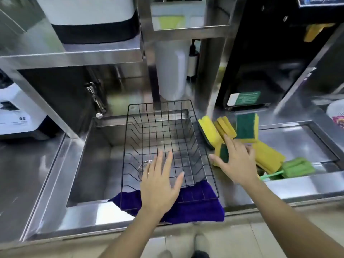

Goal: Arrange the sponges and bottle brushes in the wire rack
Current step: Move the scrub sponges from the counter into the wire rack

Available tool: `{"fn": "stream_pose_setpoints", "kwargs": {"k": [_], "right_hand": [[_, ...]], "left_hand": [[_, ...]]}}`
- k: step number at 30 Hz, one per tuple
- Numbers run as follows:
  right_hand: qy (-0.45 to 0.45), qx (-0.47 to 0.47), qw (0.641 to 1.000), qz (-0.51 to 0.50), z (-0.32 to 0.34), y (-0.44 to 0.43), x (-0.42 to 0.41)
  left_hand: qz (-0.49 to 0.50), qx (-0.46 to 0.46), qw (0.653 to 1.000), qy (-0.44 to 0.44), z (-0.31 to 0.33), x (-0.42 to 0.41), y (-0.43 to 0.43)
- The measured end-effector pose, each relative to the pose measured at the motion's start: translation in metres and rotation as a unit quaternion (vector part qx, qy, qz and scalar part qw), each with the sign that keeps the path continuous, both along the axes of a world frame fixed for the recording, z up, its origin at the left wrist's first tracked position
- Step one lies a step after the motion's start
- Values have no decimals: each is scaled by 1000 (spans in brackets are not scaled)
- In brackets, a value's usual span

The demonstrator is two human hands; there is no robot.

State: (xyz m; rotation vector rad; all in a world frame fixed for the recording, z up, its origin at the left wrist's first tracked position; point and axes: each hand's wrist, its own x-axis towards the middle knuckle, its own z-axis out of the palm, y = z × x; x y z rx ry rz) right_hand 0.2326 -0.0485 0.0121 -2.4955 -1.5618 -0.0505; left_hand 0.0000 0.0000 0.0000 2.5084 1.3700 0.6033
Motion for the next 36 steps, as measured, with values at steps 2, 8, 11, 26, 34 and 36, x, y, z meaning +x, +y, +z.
{"fn": "stream_pose_setpoints", "kwargs": {"k": [2,8,11,26,34,36], "right_hand": [[20,-8,1000,-1,-6,-3,0],[14,3,1000,6,-19,-3,8],[-3,-26,1000,1,-23,-3,7],[213,-24,977,-19,48,16,12],[280,41,956,83,79,53,-45],[269,-13,956,117,68,63,-62]], "left_hand": [[4,-20,1000,11,-4,0,-6],[-5,16,997,71,-15,-3,-15],[-38,54,992,103,-19,-5,-19],[-48,37,989,132,-19,-7,-18],[-49,38,994,92,-20,-15,-19],[-43,47,994,87,-19,-21,-18]]}}
